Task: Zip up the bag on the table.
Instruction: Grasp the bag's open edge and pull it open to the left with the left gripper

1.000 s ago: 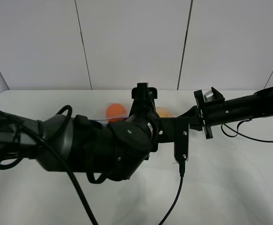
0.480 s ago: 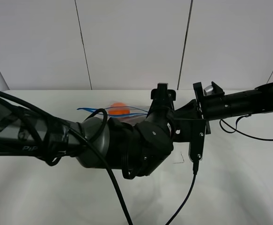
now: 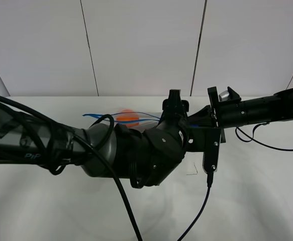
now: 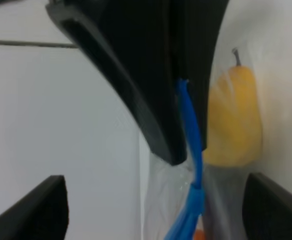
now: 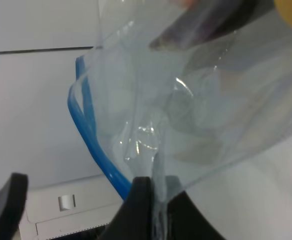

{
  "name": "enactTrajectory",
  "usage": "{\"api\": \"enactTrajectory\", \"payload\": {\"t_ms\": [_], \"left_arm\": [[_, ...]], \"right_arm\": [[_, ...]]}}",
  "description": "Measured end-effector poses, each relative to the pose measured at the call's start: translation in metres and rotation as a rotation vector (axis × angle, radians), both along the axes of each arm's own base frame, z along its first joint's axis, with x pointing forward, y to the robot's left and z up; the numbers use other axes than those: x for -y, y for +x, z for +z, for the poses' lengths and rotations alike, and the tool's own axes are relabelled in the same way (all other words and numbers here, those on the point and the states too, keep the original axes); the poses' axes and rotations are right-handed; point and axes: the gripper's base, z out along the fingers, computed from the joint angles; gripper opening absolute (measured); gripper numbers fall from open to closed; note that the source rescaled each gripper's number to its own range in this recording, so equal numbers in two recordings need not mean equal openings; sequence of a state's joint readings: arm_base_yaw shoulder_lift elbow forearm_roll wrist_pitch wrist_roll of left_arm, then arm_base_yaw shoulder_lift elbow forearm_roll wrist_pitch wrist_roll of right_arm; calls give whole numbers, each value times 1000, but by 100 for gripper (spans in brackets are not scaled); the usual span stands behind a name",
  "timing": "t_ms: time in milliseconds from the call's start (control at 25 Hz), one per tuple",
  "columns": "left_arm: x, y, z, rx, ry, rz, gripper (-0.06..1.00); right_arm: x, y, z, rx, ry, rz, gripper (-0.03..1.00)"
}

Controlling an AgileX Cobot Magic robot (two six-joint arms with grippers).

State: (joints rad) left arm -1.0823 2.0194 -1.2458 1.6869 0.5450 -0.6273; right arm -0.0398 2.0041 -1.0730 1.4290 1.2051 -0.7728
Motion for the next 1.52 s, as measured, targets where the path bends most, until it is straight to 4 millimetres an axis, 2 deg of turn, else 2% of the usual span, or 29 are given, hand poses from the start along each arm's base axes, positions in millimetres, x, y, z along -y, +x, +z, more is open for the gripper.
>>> {"api": "enactTrajectory", "payload": {"t_ms": [320, 560, 840, 1280, 1520], "left_arm": [[-2, 4, 0, -8, -3, 3, 74], [-2, 4, 0, -8, -3, 3, 63], [0, 2, -2, -27, -9, -21, 44], [0, 1, -3, -56, -23, -15, 38], [0, 0, -3, -64, -28, -8, 16]], "right_arm": [[0, 0, 0, 1, -1, 1, 0], [0, 0, 0, 3, -1, 2, 0], [0, 0, 0, 5, -2, 3, 0], [0, 0, 0, 11, -3, 5, 0], [0, 0, 0, 14, -3, 6, 0]]}}
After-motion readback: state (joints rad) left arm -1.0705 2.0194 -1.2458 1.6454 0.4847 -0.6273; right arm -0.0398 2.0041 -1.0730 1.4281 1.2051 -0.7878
